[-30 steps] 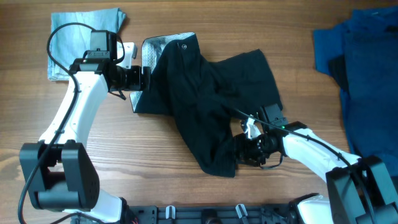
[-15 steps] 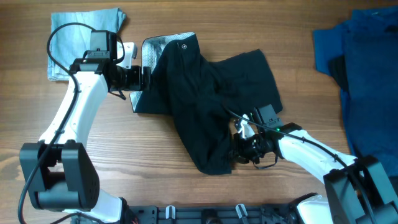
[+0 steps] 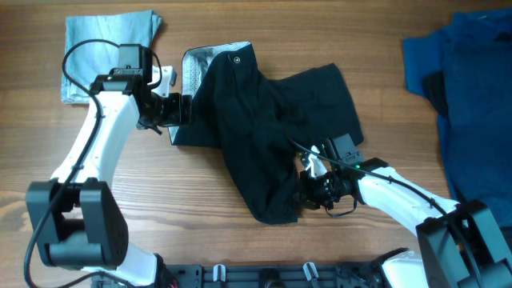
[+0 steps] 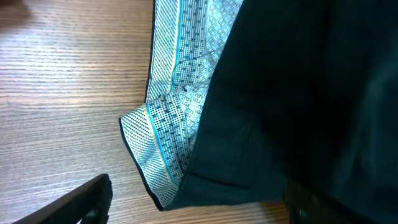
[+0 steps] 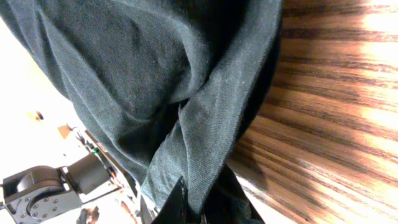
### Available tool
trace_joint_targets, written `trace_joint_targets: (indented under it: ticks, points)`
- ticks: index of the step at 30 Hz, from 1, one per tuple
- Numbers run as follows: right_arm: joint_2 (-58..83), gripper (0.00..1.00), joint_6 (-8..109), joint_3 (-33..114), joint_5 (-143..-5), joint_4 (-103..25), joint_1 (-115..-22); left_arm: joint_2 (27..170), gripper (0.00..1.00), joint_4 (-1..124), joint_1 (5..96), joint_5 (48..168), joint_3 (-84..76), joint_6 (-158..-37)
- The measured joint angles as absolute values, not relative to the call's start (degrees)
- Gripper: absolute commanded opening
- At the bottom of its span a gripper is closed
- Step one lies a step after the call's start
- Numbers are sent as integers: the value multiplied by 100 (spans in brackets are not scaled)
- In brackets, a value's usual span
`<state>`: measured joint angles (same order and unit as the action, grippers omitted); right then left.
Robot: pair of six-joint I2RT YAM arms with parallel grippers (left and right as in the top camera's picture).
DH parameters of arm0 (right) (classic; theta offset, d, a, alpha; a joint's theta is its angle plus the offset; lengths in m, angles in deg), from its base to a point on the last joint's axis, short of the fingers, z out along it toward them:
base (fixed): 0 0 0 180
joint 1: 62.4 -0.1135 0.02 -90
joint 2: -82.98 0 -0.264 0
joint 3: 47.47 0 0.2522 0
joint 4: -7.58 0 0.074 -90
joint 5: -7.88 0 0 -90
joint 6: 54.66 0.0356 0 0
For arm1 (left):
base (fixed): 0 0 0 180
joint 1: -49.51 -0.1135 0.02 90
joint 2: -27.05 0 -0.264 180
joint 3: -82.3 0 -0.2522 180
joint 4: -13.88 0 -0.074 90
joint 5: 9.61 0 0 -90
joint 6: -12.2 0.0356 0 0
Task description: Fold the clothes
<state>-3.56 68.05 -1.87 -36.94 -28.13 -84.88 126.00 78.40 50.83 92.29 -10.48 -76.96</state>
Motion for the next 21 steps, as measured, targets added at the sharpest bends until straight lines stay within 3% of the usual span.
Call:
trace_joint_targets:
  ticks: [7,8,11,12,15,19,21]
  points:
    - [-356,4,6805,-187,-3694,-2813,-8488,13173,80,7598,5083,9631,-1048,-7087]
    - [-356,4,6805,-187,-3694,-2813,-8488,13173,75,7567,5083,9708,-1048,-7008]
    - [-356,4,6805,-187,-3694,-2813,-8488,13173,46,7515,5083,9843,-1048,-6840]
    - [-356,4,6805,-187,-3694,-2813,-8488,13173,43,7517,5083,9872,-1048,-6818]
    - [-356,4,6805,-187,-3694,-2816,-8488,13173,45,7523,5083,9900,-1048,-6778]
    - [-356,4,6805,-187,-3694,-2818,-8488,13173,58,7692,5083,9920,-1048,-6783]
    - [-356,4,6805,-187,-3694,-2816,-8488,13173,58,7746,5083,9922,-1048,-6761]
